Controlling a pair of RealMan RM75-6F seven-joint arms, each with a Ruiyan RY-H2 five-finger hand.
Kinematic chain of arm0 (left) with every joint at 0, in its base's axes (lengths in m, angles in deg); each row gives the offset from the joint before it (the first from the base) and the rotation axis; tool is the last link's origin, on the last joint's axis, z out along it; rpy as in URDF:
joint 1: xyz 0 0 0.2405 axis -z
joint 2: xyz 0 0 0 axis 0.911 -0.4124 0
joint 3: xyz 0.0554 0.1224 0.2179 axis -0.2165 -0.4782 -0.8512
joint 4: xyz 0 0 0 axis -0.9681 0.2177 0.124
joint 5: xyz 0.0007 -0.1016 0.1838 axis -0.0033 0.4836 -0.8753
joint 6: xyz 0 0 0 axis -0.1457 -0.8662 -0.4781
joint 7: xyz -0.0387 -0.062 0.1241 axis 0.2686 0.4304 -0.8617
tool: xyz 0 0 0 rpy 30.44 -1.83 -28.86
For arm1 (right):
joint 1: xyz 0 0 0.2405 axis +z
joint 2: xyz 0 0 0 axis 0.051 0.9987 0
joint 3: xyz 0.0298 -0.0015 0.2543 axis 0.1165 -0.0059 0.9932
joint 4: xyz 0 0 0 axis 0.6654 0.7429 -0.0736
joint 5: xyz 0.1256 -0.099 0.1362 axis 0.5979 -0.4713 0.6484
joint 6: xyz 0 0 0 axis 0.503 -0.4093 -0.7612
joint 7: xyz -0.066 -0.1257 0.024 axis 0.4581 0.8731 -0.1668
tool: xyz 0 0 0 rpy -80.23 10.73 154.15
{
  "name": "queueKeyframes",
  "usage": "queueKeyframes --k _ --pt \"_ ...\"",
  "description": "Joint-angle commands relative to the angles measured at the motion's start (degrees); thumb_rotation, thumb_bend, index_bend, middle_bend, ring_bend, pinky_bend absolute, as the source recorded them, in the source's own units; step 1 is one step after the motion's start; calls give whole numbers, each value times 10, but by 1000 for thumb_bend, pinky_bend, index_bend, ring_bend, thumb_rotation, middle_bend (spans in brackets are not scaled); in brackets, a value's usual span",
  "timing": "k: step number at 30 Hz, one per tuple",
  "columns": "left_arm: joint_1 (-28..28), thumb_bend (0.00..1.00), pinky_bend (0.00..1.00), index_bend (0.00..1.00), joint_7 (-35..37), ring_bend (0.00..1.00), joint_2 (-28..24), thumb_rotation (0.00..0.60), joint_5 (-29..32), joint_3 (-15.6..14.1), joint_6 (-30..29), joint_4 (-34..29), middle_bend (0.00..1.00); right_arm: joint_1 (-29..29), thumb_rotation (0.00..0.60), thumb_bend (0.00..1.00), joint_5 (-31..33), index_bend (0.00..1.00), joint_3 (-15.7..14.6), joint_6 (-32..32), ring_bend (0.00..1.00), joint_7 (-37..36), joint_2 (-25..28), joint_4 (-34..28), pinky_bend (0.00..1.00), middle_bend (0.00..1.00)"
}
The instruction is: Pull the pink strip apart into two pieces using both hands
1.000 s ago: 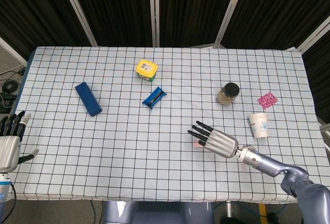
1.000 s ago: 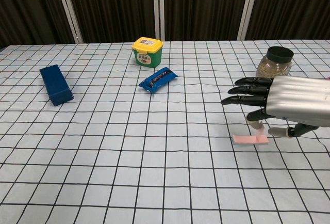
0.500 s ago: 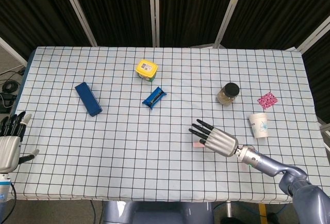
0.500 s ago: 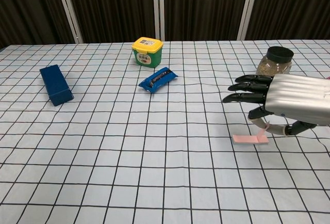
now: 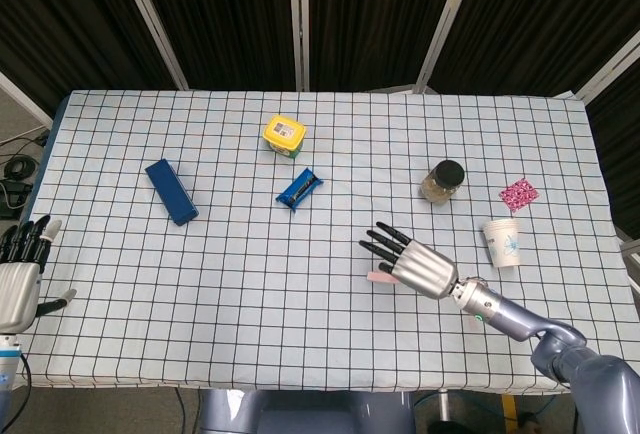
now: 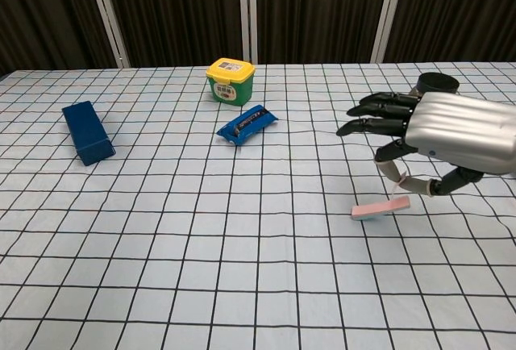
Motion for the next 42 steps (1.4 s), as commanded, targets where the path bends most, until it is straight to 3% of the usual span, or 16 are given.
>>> queueKeyframes --k 1,12,15,19,21,23,27,33,42 --pt "5 0 0 0 7 0 2 600 2 1 9 5 0 13 600 387 11 726 15 -2 0 2 16 -33 0 104" --pt "68 0 0 5 134 0 24 600 -36 8 79 68 0 81 600 389 61 726 88 -76 0 62 91 -229 0 111" --pt "93 0 0 81 162 0 28 600 -40 11 110 61 0 96 600 389 81 728 109 -106 0 86 107 -286 0 110" --pt "133 0 0 259 212 0 21 600 -49 16 163 40 0 114 600 390 115 729 137 -152 0 124 123 -356 0 106" --pt "153 0 0 291 233 0 23 600 -47 22 187 33 0 120 600 390 137 730 152 -174 0 144 128 -385 0 105" --pt "207 0 0 318 262 0 39 600 -33 41 258 33 0 130 600 392 186 733 183 -209 0 181 123 -427 0 104" --pt "256 0 0 388 297 0 51 600 -3 57 332 29 0 131 600 395 254 736 207 -245 0 242 123 -476 0 103" --pt "308 23 0 428 274 0 81 600 40 79 381 12 0 127 600 396 308 738 219 -260 0 287 114 -506 0 103" --pt "348 69 0 452 183 0 127 600 129 99 397 -9 0 120 600 397 344 739 228 -259 0 307 104 -520 0 103"
